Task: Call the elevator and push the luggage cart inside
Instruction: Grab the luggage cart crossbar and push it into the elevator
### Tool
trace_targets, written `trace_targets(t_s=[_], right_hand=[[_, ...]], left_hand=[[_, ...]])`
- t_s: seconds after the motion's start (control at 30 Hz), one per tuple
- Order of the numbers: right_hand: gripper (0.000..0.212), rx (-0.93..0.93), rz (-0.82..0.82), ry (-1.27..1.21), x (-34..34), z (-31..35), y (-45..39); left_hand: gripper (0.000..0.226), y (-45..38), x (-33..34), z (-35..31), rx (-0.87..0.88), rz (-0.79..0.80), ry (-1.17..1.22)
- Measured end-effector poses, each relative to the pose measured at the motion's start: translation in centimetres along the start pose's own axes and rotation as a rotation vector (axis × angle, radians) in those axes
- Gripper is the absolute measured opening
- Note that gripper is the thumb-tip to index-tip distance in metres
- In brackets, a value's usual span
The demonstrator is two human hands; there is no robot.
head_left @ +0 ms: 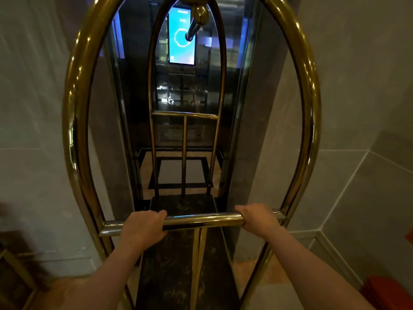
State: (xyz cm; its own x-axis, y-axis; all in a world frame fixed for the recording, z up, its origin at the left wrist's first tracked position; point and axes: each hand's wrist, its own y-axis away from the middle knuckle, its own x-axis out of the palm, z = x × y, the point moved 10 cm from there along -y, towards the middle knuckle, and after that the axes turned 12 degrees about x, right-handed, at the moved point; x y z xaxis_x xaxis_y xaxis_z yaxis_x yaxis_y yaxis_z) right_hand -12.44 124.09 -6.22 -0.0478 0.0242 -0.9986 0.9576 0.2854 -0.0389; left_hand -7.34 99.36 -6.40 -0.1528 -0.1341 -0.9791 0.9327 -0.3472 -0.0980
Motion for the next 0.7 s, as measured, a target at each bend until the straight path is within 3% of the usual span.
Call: trace_targets(t_s=[0.47, 0.7], right_hand=[[0.008, 0.005, -0.036, 0.01, 0.6, -0.7, -9.0], [0.016, -0.013, -0.043, -0.004, 0.5, -1.0, -12.8]], left_hand=[[0.022, -7.0, 1.6, 4.6, -0.014, -0.024, -0.022], [0.018, -10.2, 1.9, 6.7, -0.028, -0.024, 0.025]])
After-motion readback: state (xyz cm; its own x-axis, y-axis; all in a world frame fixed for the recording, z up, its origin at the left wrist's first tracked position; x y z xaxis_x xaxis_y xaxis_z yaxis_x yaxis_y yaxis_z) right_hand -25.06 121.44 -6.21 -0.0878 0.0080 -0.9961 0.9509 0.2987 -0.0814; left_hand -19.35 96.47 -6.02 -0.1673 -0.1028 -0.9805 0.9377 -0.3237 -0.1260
